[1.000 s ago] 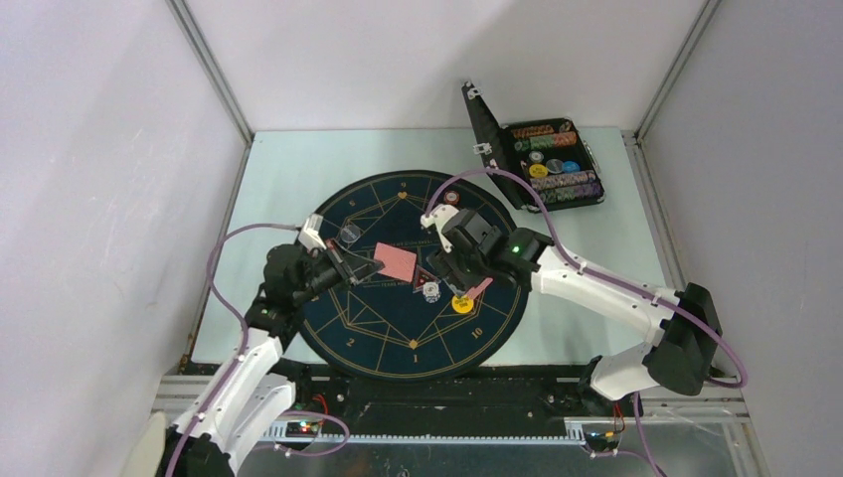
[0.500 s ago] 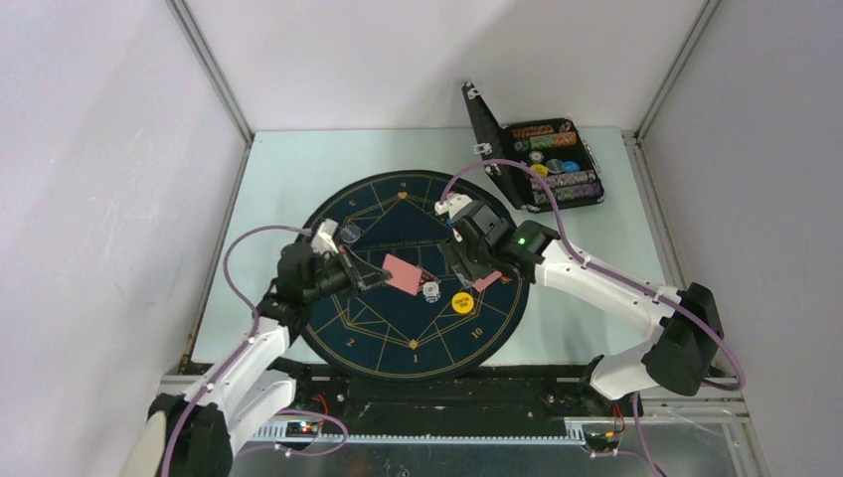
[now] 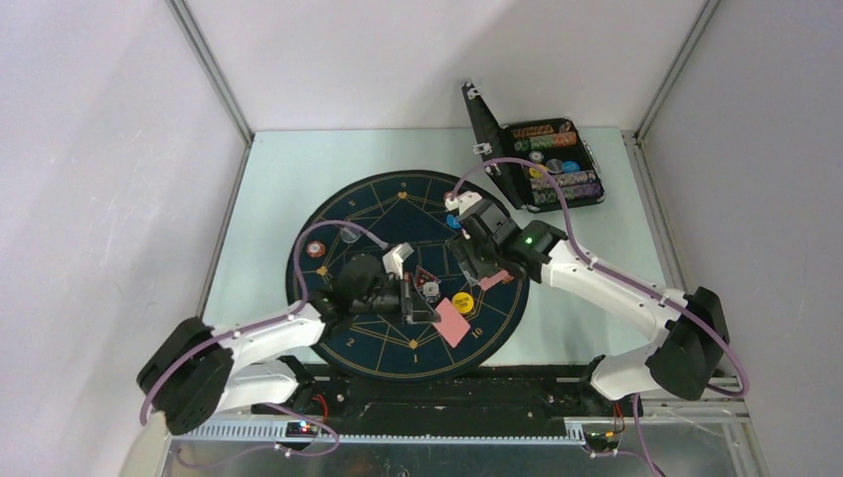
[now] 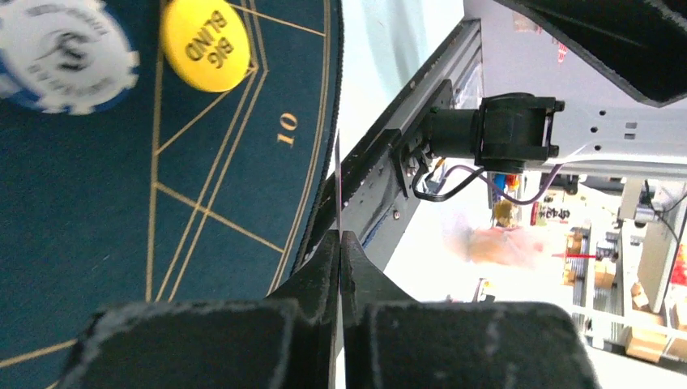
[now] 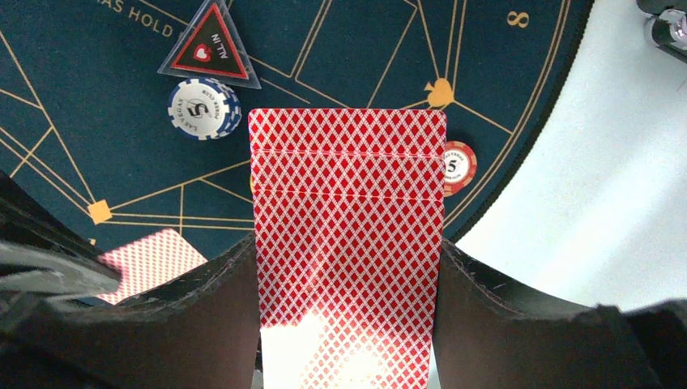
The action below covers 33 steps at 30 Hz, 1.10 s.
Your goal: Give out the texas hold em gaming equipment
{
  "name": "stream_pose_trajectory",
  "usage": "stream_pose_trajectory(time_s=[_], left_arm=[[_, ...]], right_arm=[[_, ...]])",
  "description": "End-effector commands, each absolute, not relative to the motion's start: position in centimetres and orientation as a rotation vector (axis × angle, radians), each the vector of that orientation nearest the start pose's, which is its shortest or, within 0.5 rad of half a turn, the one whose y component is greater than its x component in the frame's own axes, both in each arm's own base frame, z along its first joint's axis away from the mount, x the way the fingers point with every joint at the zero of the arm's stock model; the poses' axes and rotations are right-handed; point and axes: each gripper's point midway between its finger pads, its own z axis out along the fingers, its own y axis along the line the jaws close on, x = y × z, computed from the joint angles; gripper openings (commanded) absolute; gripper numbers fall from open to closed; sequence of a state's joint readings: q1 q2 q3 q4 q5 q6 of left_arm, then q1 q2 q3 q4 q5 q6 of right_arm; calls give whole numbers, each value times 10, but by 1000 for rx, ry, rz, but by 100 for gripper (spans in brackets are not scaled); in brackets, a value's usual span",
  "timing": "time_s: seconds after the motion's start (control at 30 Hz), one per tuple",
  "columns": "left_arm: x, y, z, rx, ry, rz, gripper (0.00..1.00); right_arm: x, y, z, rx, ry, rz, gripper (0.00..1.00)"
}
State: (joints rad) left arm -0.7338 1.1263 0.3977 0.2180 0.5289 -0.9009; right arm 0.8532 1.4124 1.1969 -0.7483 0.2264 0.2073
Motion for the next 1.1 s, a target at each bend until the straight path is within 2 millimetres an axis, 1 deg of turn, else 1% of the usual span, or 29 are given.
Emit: stream_pose_trajectory(time_s=[0.0, 0.03, 0.07, 0.13, 0.17, 0.2, 0.33, 0.43, 0.5, 0.63, 0.8, 0.83, 0.93, 0.97, 1.0, 1.03, 1.07], left_arm=[[154, -324, 143, 279, 2247, -1525, 0], [154, -328, 136, 277, 2270, -1521, 0], [152, -333, 138, 292, 2253, -1539, 0], [150, -342, 124, 300, 2292, -1522, 0], [150, -344, 120, 302, 2305, -1506, 0], [148, -350, 116, 319, 2325, -1501, 0], [144, -362, 100, 335, 2377, -1459, 0], [146, -358, 87, 300, 2415, -1385, 0], [148, -355, 81, 277, 2425, -1349, 0], [152, -348, 70, 231, 2441, -1294, 7], [149, -343, 56, 200, 2490, -1256, 20], [149, -342, 54, 197, 2498, -1249, 22], [149, -337, 51, 181, 2511, -1218, 22], [150, -335, 53, 176, 2503, -1210, 23], [149, -332, 51, 178, 2511, -1192, 24], [150, -331, 56, 176, 2496, -1186, 30], [149, -326, 54, 180, 2509, -1160, 31]], right_arm=[[252, 227, 172, -624, 2361, 156, 0], [252, 227, 173, -621, 2360, 156, 0], [252, 226, 173, -617, 2361, 153, 0], [252, 224, 173, -613, 2362, 152, 0], [252, 224, 173, -611, 2362, 151, 0], [252, 223, 173, -609, 2364, 149, 0], [252, 222, 172, -611, 2368, 144, 0], [252, 222, 172, -613, 2366, 147, 0], [251, 221, 172, -614, 2364, 148, 0], [251, 221, 171, -615, 2368, 149, 0], [251, 220, 172, -613, 2366, 146, 0], [251, 220, 172, -614, 2366, 146, 0], [251, 219, 171, -612, 2369, 144, 0], [251, 219, 171, -614, 2370, 144, 0], [251, 219, 171, -613, 2371, 143, 0], [251, 219, 171, -614, 2371, 143, 0], [251, 219, 170, -613, 2372, 141, 0]])
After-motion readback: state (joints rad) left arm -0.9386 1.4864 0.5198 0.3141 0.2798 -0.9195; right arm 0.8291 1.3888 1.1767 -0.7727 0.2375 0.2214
